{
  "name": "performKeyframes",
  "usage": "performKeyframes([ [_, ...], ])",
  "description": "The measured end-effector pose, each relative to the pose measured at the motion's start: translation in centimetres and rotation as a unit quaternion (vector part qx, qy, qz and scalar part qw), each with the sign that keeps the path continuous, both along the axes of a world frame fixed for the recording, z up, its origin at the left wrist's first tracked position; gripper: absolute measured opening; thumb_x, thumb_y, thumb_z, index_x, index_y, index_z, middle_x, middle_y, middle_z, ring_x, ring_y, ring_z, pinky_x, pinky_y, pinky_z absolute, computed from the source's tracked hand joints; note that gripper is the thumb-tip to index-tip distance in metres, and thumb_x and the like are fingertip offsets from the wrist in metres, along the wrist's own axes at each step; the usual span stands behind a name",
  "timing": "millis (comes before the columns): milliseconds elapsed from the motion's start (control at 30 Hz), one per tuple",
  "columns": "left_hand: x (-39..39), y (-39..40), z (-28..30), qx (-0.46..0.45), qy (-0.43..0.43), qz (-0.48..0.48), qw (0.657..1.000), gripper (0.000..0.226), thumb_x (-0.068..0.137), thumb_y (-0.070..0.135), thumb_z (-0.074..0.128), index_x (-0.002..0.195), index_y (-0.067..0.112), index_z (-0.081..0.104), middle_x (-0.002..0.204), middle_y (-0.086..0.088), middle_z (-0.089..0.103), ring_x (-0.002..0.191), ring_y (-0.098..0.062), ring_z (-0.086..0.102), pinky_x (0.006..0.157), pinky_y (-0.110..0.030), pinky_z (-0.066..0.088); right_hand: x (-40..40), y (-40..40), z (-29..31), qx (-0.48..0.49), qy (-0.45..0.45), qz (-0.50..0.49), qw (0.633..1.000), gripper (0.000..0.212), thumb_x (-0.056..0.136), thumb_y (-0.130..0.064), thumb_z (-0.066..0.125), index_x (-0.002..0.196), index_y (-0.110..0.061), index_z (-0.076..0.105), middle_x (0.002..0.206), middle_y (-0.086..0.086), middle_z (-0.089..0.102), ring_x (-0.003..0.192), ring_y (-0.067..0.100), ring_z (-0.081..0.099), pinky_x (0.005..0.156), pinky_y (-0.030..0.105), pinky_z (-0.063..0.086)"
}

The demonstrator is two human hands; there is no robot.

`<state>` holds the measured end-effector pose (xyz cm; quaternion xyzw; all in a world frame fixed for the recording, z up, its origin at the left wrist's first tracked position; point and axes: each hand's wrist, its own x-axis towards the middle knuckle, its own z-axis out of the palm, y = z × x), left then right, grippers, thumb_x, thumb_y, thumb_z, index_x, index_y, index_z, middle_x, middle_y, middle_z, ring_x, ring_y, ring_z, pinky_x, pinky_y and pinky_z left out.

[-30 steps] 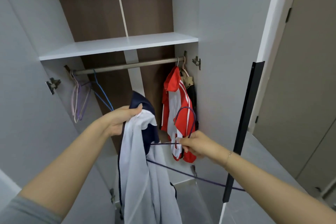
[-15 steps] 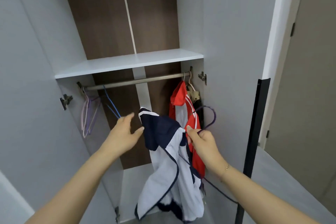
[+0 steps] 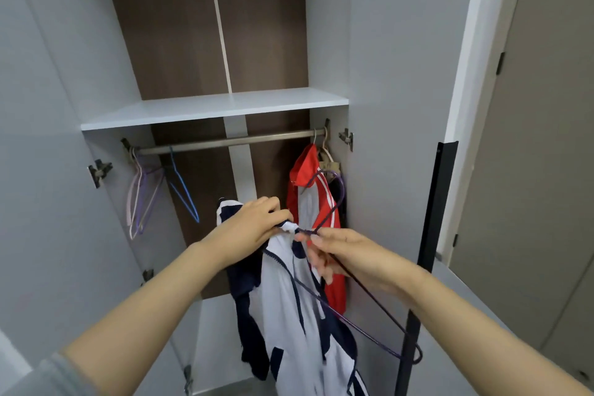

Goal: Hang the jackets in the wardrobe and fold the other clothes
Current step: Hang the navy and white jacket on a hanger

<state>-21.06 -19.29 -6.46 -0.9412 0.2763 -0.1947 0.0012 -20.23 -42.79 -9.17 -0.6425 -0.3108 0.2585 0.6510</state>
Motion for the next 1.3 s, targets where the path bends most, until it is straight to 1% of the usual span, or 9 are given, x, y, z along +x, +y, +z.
performKeyframes([
  [100,-0.5,1.5,-0.8,-0.025,0.045,0.019,0.999,0.018,0.103,0.026,0.042,0.113,0.020,0.056,0.101,0.004,0.046,0.093,-0.010,0.038,0.083,-0.027,0.028,1.8,-4.7,-1.0,0.015,0.133,0.106,0.985,0.041,0.095,-0.012,0.056,0.135,-0.005,0.053,0.134,0.017,0.057,0.122,0.029,0.056,0.095,0.040,0.049],
  [167,-1.2,2.2,-1.4,-0.047,0.054,0.016,0.997,0.017,0.103,0.027,0.042,0.108,0.021,0.056,0.098,0.006,0.046,0.093,-0.007,0.037,0.083,-0.026,0.024,2.7,-6.3,-3.0,-0.014,0.175,0.067,0.982,0.051,0.092,-0.007,0.058,0.142,-0.008,0.047,0.139,0.013,0.055,0.126,0.028,0.053,0.108,0.047,0.039],
  [333,-3.4,2.5,-0.9,-0.090,0.072,-0.004,0.993,0.013,0.102,0.027,0.045,0.099,0.020,0.056,0.089,0.011,0.042,0.088,-0.004,0.036,0.083,-0.027,0.028,0.7,-0.8,-8.6,-0.256,0.037,0.103,0.960,0.047,0.093,-0.002,0.053,0.130,-0.032,0.054,0.132,-0.009,0.058,0.121,0.010,0.056,0.095,0.026,0.049],
  [533,-6.1,3.9,0.1,-0.088,0.062,0.002,0.994,0.030,0.099,0.040,0.037,0.102,0.020,0.058,0.090,0.012,0.043,0.088,-0.005,0.037,0.085,-0.024,0.029,-2.5,5.6,-9.6,-0.278,0.014,0.165,0.946,0.012,0.087,-0.034,0.072,0.093,-0.029,0.062,0.082,-0.019,0.067,0.079,-0.004,0.064,0.076,0.014,0.050],
  [800,-8.9,9.4,-1.4,-0.103,0.084,0.084,0.987,0.020,0.098,0.047,0.034,0.099,0.034,0.050,0.090,0.018,0.050,0.083,-0.001,0.045,0.076,-0.020,0.037,-0.4,6.7,-11.2,-0.217,-0.067,0.035,0.973,0.024,0.100,-0.014,0.051,0.088,0.004,0.061,0.084,0.016,0.063,0.079,0.015,0.052,0.077,0.046,0.045],
  [900,-9.6,10.8,-2.6,-0.076,0.109,0.108,0.985,0.019,0.098,0.058,0.031,0.088,0.043,0.038,0.085,0.015,0.050,0.076,-0.004,0.048,0.063,-0.022,0.039,2.1,4.8,-9.2,-0.198,-0.163,0.014,0.967,0.015,0.098,-0.025,0.057,0.091,-0.017,0.068,0.074,-0.016,0.061,0.069,-0.002,0.048,0.064,0.023,0.042],
  [1067,-9.3,10.4,-3.7,-0.074,0.132,0.107,0.983,0.042,0.090,0.071,0.022,0.095,0.038,0.046,0.088,0.013,0.059,0.077,-0.008,0.054,0.068,-0.029,0.046,5.1,2.1,-4.8,-0.281,-0.360,-0.021,0.889,0.023,0.085,-0.038,0.072,0.071,-0.042,0.053,0.064,-0.019,0.054,0.059,0.003,0.049,0.055,0.017,0.035],
  [1200,-7.5,8.9,-3.3,-0.094,0.112,0.113,0.983,0.047,0.089,0.067,0.025,0.102,0.032,0.053,0.086,0.013,0.061,0.076,-0.006,0.054,0.069,-0.028,0.046,7.2,0.8,-3.4,-0.368,-0.448,-0.019,0.814,0.005,0.091,-0.027,0.062,0.090,-0.023,0.059,0.084,-0.009,0.062,0.073,0.004,0.057,0.060,0.019,0.036],
  [1300,-6.4,7.7,-2.5,-0.096,0.111,0.123,0.981,0.037,0.092,0.059,0.033,0.098,0.030,0.054,0.081,0.011,0.061,0.074,-0.008,0.055,0.070,-0.033,0.048,8.3,-0.1,-3.9,-0.440,-0.479,-0.094,0.754,0.028,0.086,-0.007,0.051,0.110,-0.014,0.063,0.104,0.005,0.063,0.094,0.026,0.059,0.072,0.032,0.042],
])
